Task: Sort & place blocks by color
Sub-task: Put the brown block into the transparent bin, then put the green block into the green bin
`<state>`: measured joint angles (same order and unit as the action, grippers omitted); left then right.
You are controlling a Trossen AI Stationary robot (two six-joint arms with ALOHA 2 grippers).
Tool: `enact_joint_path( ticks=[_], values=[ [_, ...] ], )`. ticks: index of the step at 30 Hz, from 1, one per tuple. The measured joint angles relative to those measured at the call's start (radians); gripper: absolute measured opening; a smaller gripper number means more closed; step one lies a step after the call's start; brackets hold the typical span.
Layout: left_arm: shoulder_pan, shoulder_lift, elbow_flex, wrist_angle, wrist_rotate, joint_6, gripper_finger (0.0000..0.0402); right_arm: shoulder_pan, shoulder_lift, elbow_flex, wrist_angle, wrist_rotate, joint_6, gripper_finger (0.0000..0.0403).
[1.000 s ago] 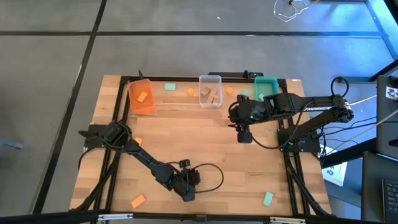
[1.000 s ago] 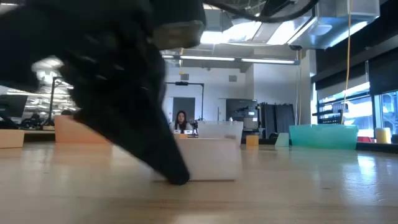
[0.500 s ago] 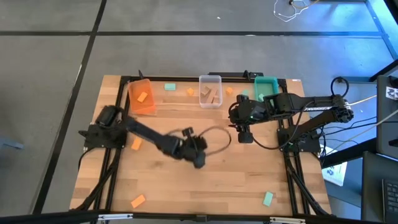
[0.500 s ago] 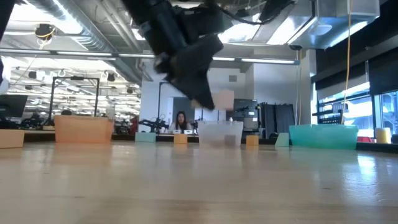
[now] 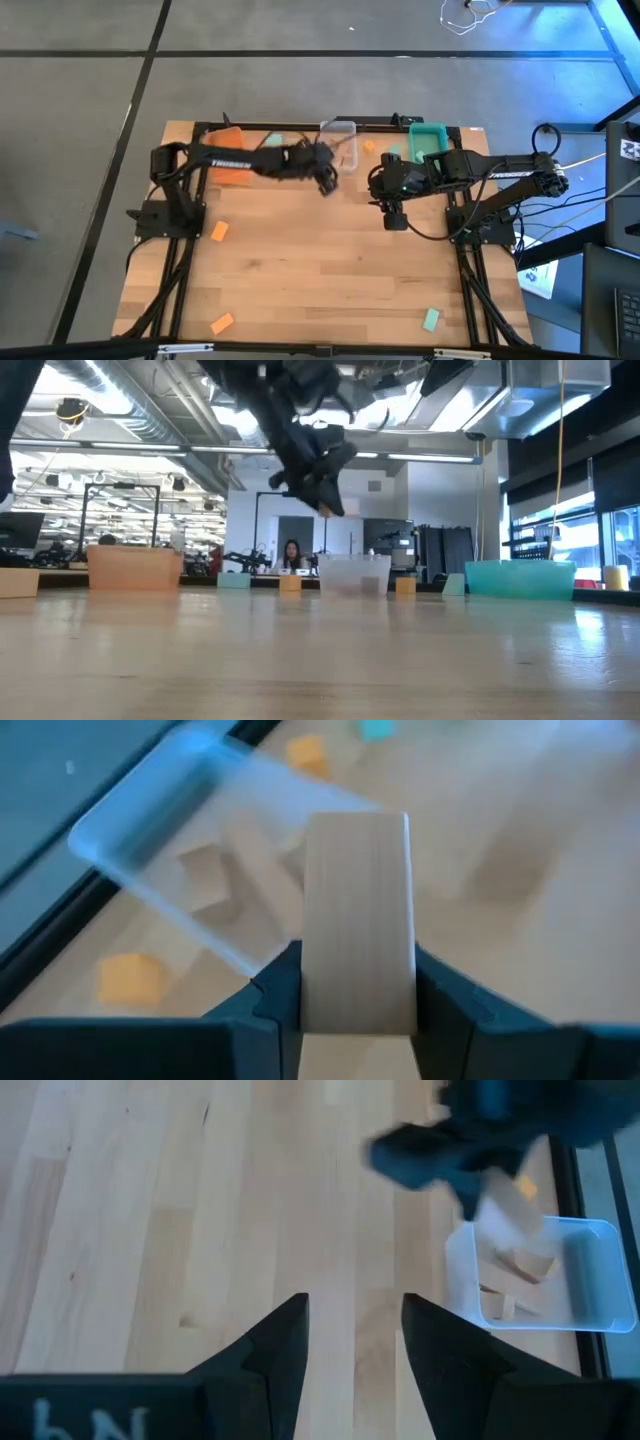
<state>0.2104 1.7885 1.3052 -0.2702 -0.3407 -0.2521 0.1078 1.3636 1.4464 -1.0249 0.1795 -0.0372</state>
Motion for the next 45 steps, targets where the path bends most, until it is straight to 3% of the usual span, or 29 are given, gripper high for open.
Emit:
enact_joint_path(
  ticks=[7, 16, 19, 26, 35, 38, 45],
  values=[
    [0.152, 0.036, 0.0, 0.1, 0.172, -0.008, 0.0122, 0.0, 0.0, 0.0, -0.014, 0.0, 0.0, 0.0163],
    [0.178, 0.091, 0.001, 0.219, 0.214, -0.008, 0.0122, 0.0, 0.0, 0.0, -0.014, -0.008, -0.022, 0.0163],
    [0.178, 0.099, 0.001, 0.222, 0.206, -0.041, 0.0126, 0.0, 0.0, 0.0, -0.013, -0.008, -0.023, 0.0163],
    [0.178, 0.1, 0.001, 0.222, 0.171, -0.113, 0.0184, 0.0, 0.0, 0.0, -0.013, -0.008, -0.024, 0.0163],
    [0.161, 0.096, 0.001, 0.219, 0.179, -0.129, 0.0189, 0.0, 0.0, 0.0, -0.021, -0.017, 0.01, 0.0163],
    [0.14, 0.066, 0.001, 0.213, 0.224, -0.079, 0.0189, 0.0, 0.0, 0.0, -0.059, -0.039, 0.028, 0.0163],
    [0.027, -0.026, 0.001, 0.054, 0.241, -0.002, 0.019, 0.003, 0.0, 0.0, -0.164, -0.043, 0.198, 0.0163]
  ],
)
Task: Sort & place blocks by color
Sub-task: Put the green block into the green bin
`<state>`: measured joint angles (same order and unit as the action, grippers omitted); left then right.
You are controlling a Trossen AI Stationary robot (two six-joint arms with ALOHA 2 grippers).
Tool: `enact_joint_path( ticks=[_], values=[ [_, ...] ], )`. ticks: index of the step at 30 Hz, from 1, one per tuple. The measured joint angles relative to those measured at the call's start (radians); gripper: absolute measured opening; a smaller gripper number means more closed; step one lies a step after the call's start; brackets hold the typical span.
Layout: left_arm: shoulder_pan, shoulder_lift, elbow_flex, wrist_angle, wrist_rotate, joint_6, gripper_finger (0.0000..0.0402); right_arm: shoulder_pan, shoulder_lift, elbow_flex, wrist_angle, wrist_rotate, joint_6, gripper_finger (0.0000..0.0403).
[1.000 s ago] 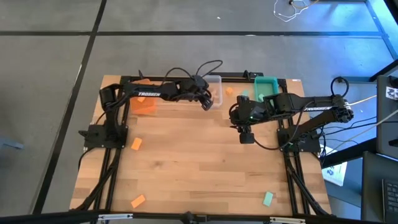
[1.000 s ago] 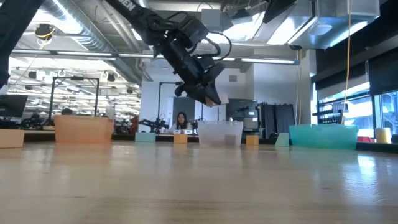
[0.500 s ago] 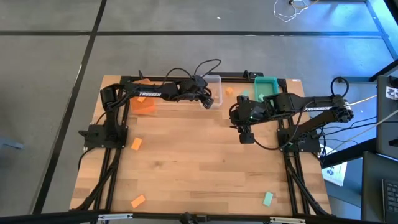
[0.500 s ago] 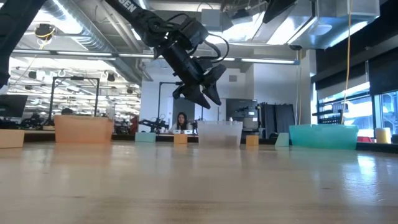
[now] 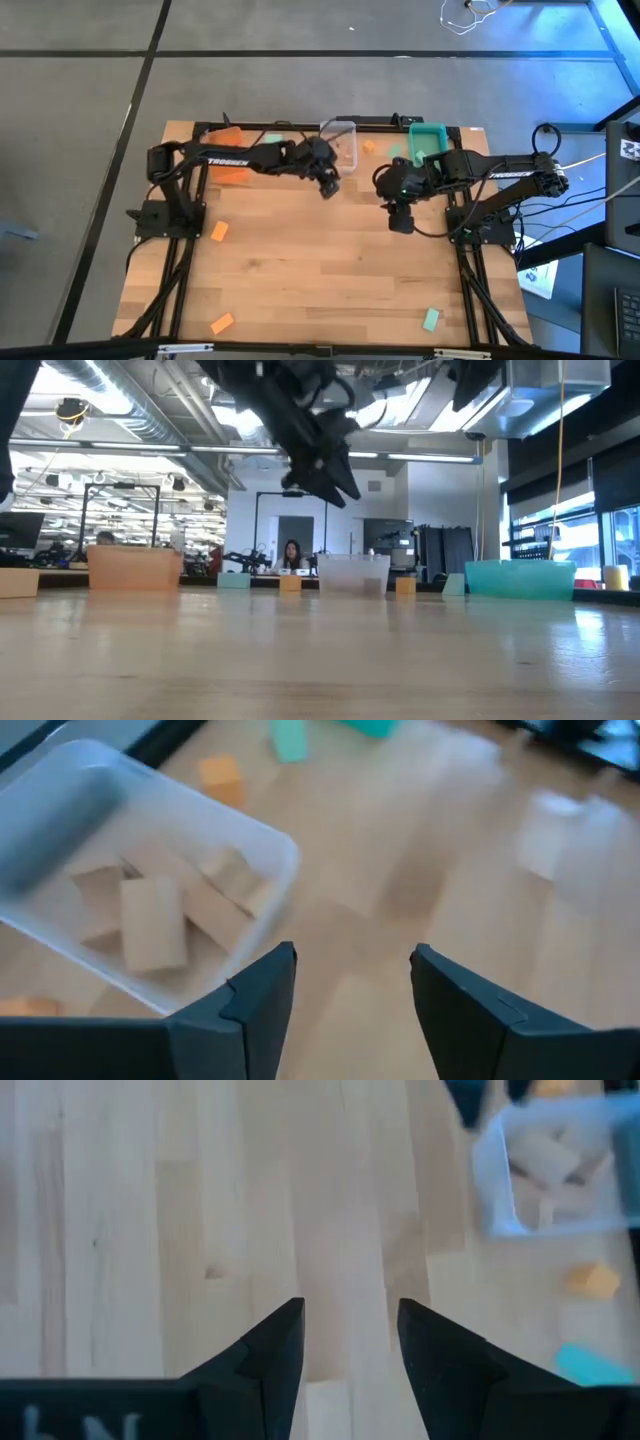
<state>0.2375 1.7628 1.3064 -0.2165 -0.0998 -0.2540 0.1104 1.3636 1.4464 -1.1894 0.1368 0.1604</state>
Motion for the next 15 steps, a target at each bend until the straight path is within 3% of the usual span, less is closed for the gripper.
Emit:
enact_joint_path(
  ticks=[7, 15],
  values=[
    [-0.188, -0.077, 0.0, -0.194, -0.09, -0.005, 0.019, 0.068, -0.008, 0.0, -0.055, 0.109, 0.217, 0.0163],
    [-0.407, -0.1, 0.001, -0.291, -0.218, -0.06, 0.019, 0.294, -0.012, 0.0, -0.21, 0.116, 0.491, 0.0163]
  ],
)
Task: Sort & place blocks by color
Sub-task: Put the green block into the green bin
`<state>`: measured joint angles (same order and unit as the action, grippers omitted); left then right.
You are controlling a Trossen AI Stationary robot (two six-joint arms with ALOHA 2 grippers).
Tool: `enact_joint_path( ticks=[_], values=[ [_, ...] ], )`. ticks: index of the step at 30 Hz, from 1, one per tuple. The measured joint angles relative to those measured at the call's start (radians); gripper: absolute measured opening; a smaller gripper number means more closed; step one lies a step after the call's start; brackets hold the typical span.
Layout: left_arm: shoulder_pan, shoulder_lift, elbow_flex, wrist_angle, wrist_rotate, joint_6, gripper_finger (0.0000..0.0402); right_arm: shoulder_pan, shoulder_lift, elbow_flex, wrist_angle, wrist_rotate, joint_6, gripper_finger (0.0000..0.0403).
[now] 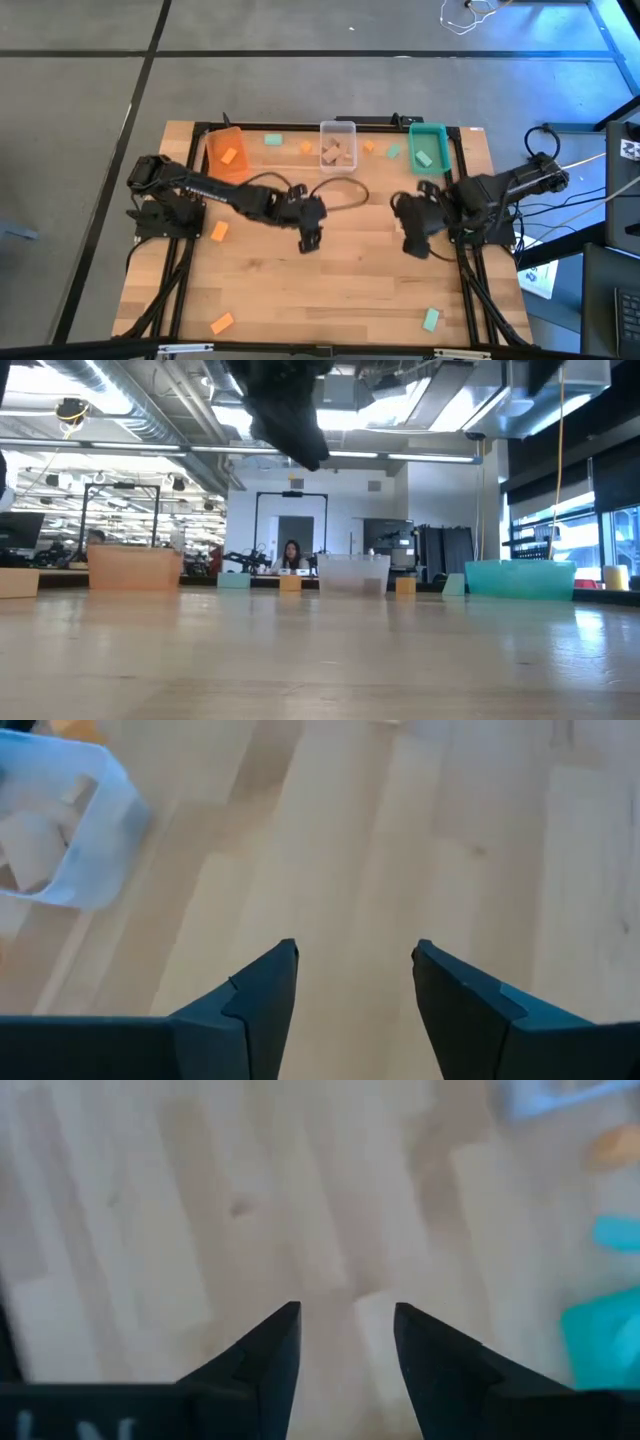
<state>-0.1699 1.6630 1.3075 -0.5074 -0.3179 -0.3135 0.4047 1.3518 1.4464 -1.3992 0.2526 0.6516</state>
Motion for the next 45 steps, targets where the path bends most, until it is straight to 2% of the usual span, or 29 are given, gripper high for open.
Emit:
enact_joint_path(
  ticks=[3, 6, 11, 14, 19, 23, 30, 39, 45],
  values=[
    [-0.067, 0.002, -0.002, -0.03, -0.062, -0.044, 0.019, 0.104, 0.0, 0.0, -0.032, -0.011, 0.17, 0.0163],
    [-0.114, 0.002, -0.001, -0.043, -0.116, -0.094, 0.019, 0.199, 0.0, 0.0, -0.053, -0.014, 0.419, 0.0163],
    [-0.167, 0.002, -0.001, -0.063, -0.141, -0.137, 0.019, 0.349, 0.0, 0.0, -0.053, -0.008, 0.837, 0.0163],
    [-0.185, 0.002, -0.001, -0.062, -0.144, -0.15, 0.019, 0.425, 0.0, 0.0, -0.082, 0.021, 1.007, 0.0163],
    [-0.201, 0.002, -0.001, -0.062, -0.147, -0.152, 0.019, 0.511, 0.0, -0.018, -0.171, 0.043, 1.199, 0.0163],
    [-0.205, 0.002, -0.001, -0.06, -0.146, -0.167, 0.019, 0.546, 0.0, -0.068, -0.173, 0.028, 1.294, 0.0163],
    [-0.204, 0.002, -0.001, -0.036, -0.146, -0.218, 0.019, 0.592, 0.0, -0.191, -0.158, -0.102, 1.46, 0.0163],
    [-0.182, 0.002, -0.001, -0.01, -0.137, -0.226, 0.019, 0.649, 0.001, -0.393, 0.144, -0.123, 1.571, 0.0163],
    [-0.155, 0.002, -0.001, -0.011, -0.135, -0.229, 0.019, 0.69, 0.001, -0.524, 0.457, -0.107, 1.576, 0.0163]
  ],
)
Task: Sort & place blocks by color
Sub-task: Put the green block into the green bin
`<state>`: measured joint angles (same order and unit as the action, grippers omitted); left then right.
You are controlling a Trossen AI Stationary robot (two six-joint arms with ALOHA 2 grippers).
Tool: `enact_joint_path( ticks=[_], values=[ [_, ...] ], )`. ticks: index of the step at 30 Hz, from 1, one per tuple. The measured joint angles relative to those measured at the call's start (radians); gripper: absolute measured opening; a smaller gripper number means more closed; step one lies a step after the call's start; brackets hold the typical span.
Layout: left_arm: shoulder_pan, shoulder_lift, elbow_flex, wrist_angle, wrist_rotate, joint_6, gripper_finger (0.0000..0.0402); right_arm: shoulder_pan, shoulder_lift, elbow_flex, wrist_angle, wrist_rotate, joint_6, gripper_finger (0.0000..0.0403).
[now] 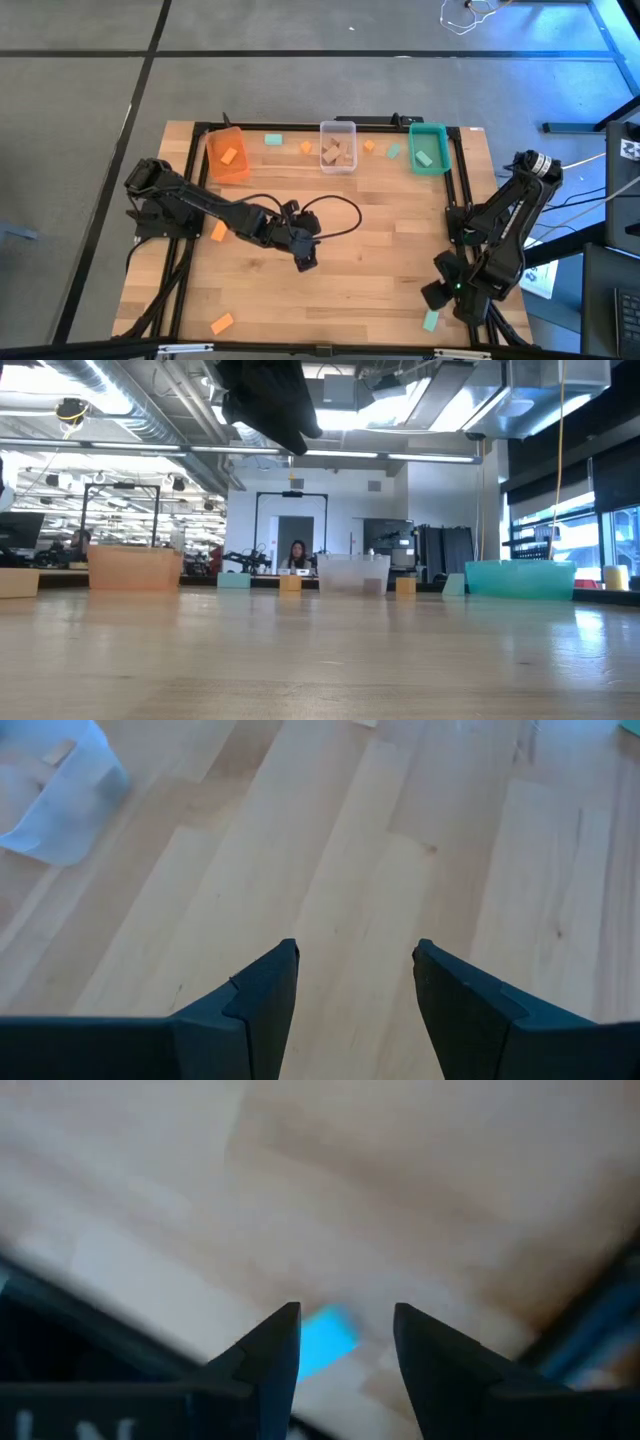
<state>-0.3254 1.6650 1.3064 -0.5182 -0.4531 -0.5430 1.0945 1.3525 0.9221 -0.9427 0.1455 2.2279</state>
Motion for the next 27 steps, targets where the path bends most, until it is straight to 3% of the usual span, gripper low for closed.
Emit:
enact_joint_path(
  ticks=[5, 11, 14, 19, 27],
  values=[
    [0.016, 0.0, 0.0, 0.0, 0.001, 0.002, 0.019, 0.035, 0.0, -0.066, 0.247, -0.009, -0.096, 0.0163],
    [0.02, 0.0, 0.0, 0.003, 0.002, 0.002, 0.019, 0.071, 0.003, -0.08, 0.241, -0.008, -0.381, 0.0163],
    [0.015, 0.0, 0.0, 0.003, 0.007, 0.003, 0.019, 0.082, 0.009, -0.08, 0.241, -0.016, -0.611, 0.0163],
    [-0.001, 0.0, 0.0, 0.003, 0.01, 0.003, 0.019, 0.084, 0.028, -0.08, 0.264, -0.154, -1.028, 0.0163],
    [-0.022, 0.0, 0.0, 0.003, 0.01, 0.003, 0.019, 0.082, 0.077, -0.079, 0.532, -0.244, -1.827, 0.0163]
  ],
)
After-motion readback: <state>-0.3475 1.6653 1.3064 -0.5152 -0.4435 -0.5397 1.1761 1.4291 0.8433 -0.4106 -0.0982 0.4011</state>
